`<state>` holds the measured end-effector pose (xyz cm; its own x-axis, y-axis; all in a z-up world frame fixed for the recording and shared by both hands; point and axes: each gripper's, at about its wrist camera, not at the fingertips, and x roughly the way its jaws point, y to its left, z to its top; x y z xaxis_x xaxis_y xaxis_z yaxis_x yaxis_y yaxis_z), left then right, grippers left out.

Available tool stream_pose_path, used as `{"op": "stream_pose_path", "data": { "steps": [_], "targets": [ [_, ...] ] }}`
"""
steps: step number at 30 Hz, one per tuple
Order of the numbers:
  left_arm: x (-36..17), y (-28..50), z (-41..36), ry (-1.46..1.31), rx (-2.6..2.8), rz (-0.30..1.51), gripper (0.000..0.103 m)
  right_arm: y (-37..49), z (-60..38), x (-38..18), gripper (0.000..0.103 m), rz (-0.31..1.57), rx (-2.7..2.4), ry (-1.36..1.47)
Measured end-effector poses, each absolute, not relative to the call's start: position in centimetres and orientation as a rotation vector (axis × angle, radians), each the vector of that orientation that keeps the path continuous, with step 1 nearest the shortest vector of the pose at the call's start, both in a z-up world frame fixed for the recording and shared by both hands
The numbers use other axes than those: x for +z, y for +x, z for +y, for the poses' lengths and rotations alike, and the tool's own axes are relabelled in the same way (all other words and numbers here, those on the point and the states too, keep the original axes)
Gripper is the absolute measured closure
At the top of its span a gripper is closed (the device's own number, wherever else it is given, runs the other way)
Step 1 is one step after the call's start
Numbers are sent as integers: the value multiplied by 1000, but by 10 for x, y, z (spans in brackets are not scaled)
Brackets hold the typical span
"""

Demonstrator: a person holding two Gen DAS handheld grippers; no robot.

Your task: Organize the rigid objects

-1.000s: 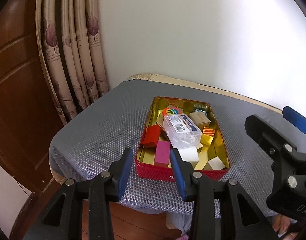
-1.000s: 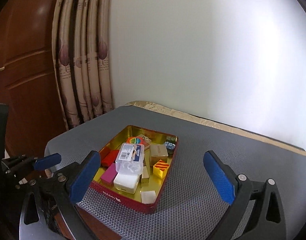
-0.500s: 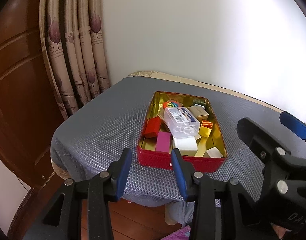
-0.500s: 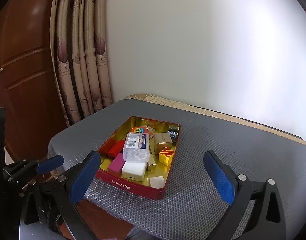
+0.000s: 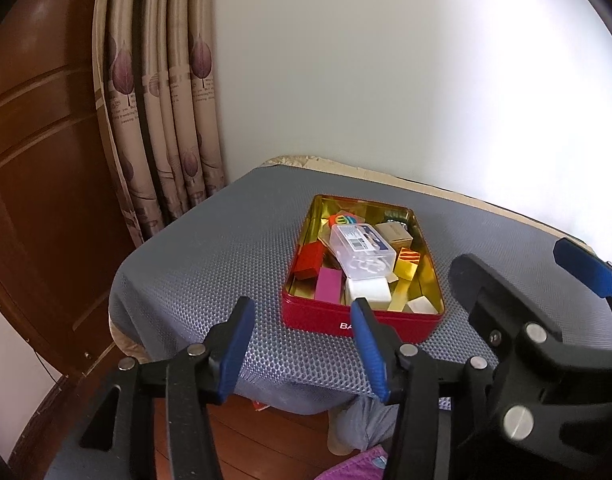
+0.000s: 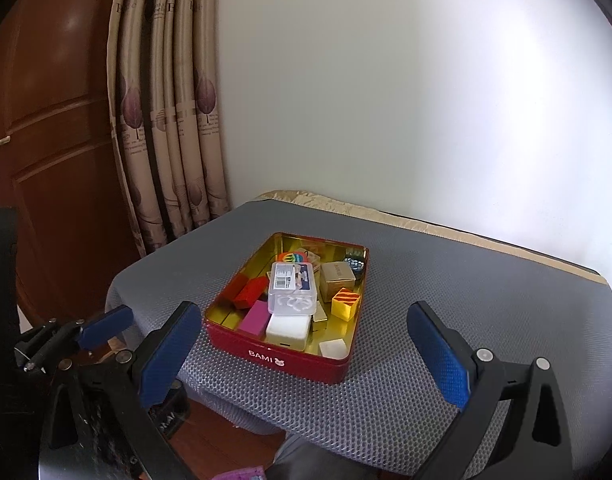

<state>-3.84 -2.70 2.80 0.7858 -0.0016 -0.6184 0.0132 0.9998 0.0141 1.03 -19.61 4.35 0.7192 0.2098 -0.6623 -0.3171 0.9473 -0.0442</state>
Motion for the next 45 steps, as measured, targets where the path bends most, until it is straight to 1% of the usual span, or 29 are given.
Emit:
{"op": "stream_pose_path", "data": {
  "steps": [7,15,22,30,45],
  "targets": [
    [27,-38,-26,16,-7,677,52,7,-198,51,1,680,278,-162],
    [21,-32,-25,20,7,694,52,15,-207,44,1,716,256,-118],
    [19,-30,-22,10,10,702,52,13,-205,43,1,711,253,-133],
    [21,-33,-20,-3,15,670,52,10,-206,45,1,702,240,-137],
    [20,-33,-20,2,20,665,52,9,-210,43,1,716,250,-146]
  ]
}}
